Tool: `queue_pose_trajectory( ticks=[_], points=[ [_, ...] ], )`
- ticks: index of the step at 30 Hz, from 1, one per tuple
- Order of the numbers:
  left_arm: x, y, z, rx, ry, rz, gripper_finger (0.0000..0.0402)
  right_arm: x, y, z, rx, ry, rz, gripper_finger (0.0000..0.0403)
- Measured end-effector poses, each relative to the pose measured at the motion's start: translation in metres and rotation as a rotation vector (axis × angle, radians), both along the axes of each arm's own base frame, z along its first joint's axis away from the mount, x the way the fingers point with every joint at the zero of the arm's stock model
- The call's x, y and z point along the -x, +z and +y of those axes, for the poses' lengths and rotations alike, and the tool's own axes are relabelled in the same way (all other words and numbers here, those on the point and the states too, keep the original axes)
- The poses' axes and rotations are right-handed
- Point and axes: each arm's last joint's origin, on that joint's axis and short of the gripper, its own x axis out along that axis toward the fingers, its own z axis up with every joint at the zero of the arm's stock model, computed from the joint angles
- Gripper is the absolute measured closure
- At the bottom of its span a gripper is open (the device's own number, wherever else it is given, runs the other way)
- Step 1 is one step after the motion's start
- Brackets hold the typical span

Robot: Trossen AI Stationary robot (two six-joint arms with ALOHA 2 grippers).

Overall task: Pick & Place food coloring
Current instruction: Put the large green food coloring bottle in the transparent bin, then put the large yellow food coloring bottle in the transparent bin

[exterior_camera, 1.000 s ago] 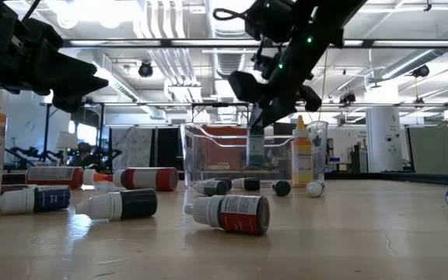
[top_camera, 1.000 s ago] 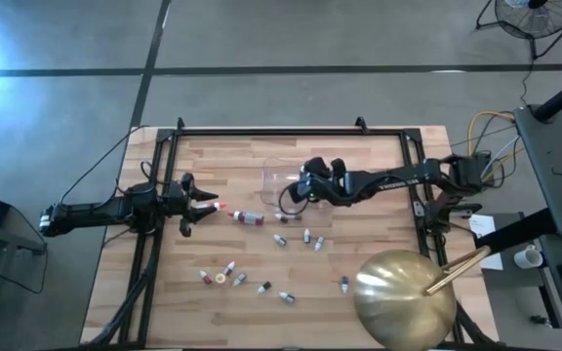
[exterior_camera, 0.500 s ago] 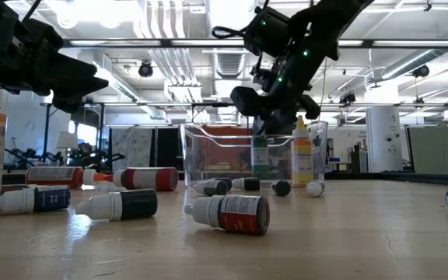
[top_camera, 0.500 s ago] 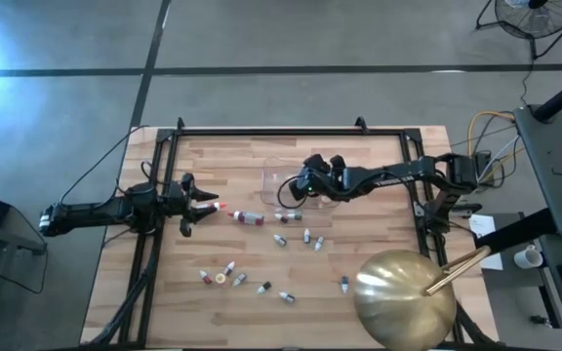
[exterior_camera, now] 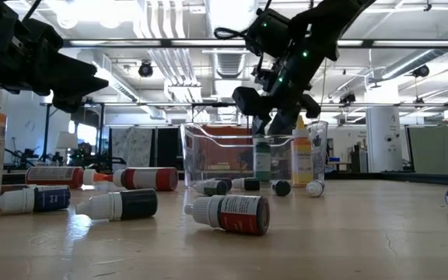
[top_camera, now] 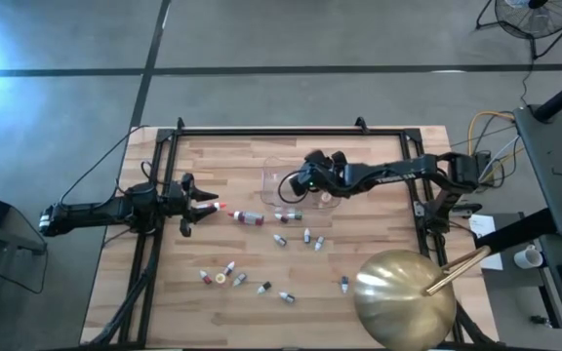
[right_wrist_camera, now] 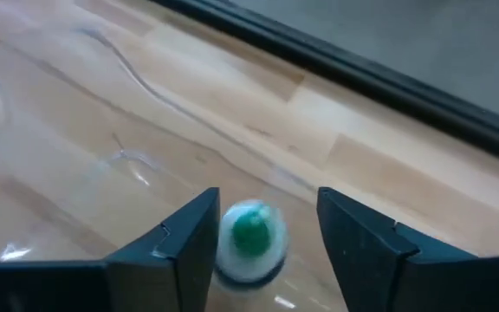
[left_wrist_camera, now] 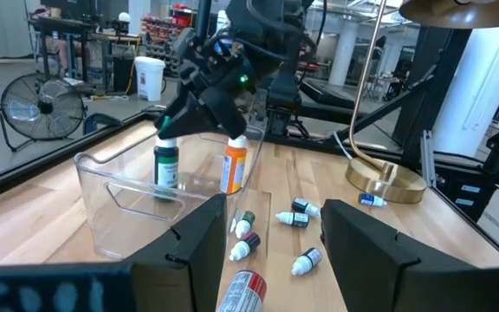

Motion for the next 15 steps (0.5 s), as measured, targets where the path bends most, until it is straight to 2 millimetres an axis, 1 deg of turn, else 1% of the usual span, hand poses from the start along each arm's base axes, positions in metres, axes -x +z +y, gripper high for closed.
queue_pose_trajectory(
  ticks=[7,10,13,15],
  points=[
    [0.0,0.0,0.0,0.0,0.0,0.0,0.0239,-0.012,0.033,-0.001,0.087,0.108,0.016,0.0211],
    [0.0,0.0,0.0,0.0,0.0,0.0,0.0239,-0.021,0.056,0.001,0.101,0.15,-0.043,0.0211],
    [0.0,0.0,0.0,0.0,0.0,0.0,0.0239,-0.031,0.081,0.005,0.011,0.303,-0.146,0.0211],
    [0.0,0.0,0.0,0.0,0.0,0.0,0.0239,-0.039,0.089,0.011,-0.061,0.438,-0.191,0.0211]
  ],
)
